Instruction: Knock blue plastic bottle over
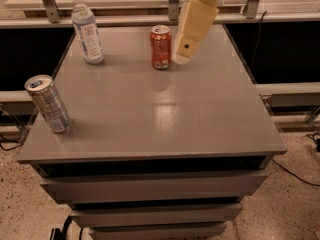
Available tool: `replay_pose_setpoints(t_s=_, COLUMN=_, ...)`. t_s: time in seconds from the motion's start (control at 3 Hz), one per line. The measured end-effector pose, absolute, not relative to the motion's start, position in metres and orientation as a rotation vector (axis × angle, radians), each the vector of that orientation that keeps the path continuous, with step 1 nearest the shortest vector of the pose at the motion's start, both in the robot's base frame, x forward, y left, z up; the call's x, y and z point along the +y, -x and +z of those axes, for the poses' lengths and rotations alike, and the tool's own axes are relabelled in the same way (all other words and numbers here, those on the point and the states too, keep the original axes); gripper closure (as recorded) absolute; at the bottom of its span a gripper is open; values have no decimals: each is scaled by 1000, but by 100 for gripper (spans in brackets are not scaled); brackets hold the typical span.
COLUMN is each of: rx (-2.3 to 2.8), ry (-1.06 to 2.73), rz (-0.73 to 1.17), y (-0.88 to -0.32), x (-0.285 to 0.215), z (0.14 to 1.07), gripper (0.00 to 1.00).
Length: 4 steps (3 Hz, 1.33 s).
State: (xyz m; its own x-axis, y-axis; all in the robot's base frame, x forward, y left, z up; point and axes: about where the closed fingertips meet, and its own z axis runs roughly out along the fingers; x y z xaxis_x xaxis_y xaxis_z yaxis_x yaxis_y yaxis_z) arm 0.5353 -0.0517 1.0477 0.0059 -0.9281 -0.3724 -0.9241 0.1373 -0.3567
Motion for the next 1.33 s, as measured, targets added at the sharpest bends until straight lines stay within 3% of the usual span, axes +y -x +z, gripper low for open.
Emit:
replay_pose_setpoints(t_s=0.67, rx=1907, ry=1694, rz=108, y=-596, x=-16, z=1048, gripper=0)
replay_pose_setpoints(t_s=1.33, rx=1921, ry=1649, rz=142, y=-601, x=-13, z=1045, gripper=0)
